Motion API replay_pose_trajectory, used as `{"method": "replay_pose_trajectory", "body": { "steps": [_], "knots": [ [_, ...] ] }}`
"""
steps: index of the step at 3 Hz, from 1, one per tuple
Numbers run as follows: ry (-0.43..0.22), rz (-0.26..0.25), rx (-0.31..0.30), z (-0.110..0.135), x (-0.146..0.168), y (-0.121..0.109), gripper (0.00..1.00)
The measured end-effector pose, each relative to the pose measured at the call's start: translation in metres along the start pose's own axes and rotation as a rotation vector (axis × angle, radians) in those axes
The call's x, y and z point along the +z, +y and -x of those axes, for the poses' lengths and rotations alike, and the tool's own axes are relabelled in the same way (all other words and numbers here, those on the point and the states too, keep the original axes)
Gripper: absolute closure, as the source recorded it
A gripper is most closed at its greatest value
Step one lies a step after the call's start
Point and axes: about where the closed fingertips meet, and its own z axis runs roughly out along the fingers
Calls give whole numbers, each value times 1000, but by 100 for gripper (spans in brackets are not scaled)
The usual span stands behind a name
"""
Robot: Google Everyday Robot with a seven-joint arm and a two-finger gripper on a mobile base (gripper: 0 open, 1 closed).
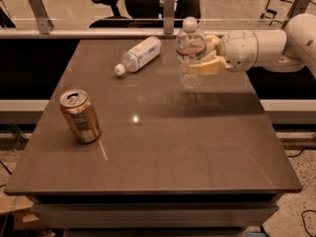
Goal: Place water bottle upright
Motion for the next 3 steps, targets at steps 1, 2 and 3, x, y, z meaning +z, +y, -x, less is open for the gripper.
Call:
{"method": "replay_pose_trajectory", "body": {
  "steps": [1, 2, 3],
  "knots": [
    [-23, -40, 17, -4, -8, -4, 100],
    [-14, -91, 89, -16, -22, -1, 100],
    [1, -130, 166, -26, -30, 8, 100]
  ]
}}
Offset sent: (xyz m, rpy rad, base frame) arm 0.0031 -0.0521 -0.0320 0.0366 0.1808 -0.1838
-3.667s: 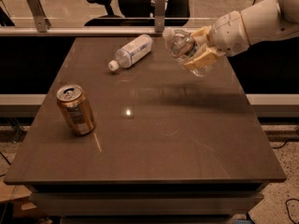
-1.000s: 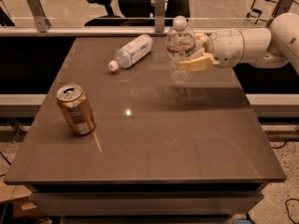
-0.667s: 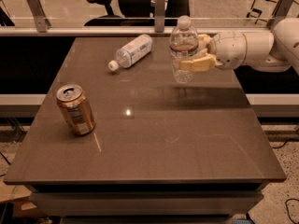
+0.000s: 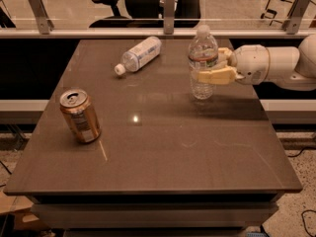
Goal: Place water bottle upright
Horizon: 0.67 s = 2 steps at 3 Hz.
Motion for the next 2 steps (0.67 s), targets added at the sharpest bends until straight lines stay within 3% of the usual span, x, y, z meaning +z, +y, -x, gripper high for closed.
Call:
{"method": "replay_pose_trajectory", "body": {
  "steps": [1, 2],
  "knots": [
    [5, -19, 49, -8, -2, 4, 100],
    [-33, -32, 63, -12, 3, 1, 100]
  ]
}}
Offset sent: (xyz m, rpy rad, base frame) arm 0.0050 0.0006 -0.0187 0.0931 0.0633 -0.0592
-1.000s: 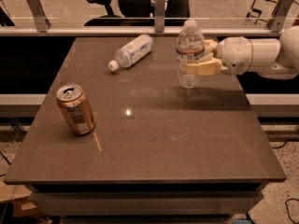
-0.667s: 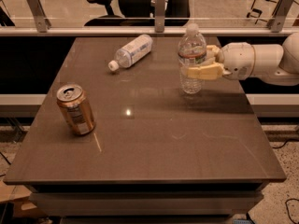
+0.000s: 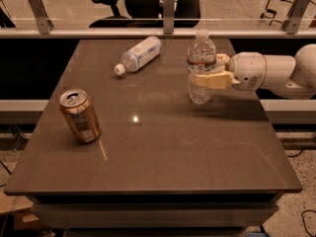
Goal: Place water bottle upright
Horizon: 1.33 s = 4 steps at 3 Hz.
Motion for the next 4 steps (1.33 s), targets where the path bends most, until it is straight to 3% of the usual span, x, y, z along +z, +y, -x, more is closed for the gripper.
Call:
{"method": "replay_pose_trajectory", "body": {
  "steps": [2, 4],
  "knots": [
    [-88, 3, -27, 0, 20, -20, 100],
    [-60, -47, -10, -10, 11, -22, 100]
  ]
}}
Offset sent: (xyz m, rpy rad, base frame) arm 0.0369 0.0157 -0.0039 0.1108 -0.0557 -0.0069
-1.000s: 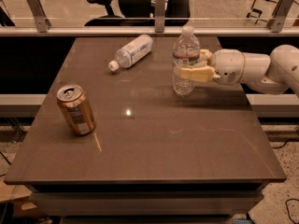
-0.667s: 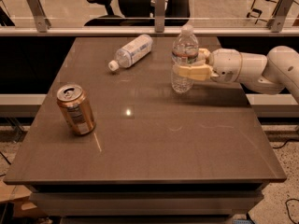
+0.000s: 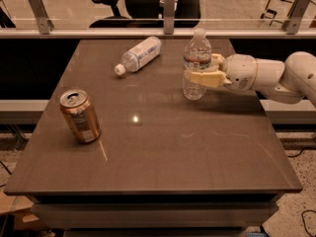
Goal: Place water bottle upright
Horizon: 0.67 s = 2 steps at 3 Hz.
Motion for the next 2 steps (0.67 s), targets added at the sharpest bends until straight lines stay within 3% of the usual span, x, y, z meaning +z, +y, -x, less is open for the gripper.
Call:
{"method": "replay_pose_trajectory", "body": {
  "steps": [2],
  "knots": [
    [7, -13, 8, -6, -3, 1, 100]
  ]
}}
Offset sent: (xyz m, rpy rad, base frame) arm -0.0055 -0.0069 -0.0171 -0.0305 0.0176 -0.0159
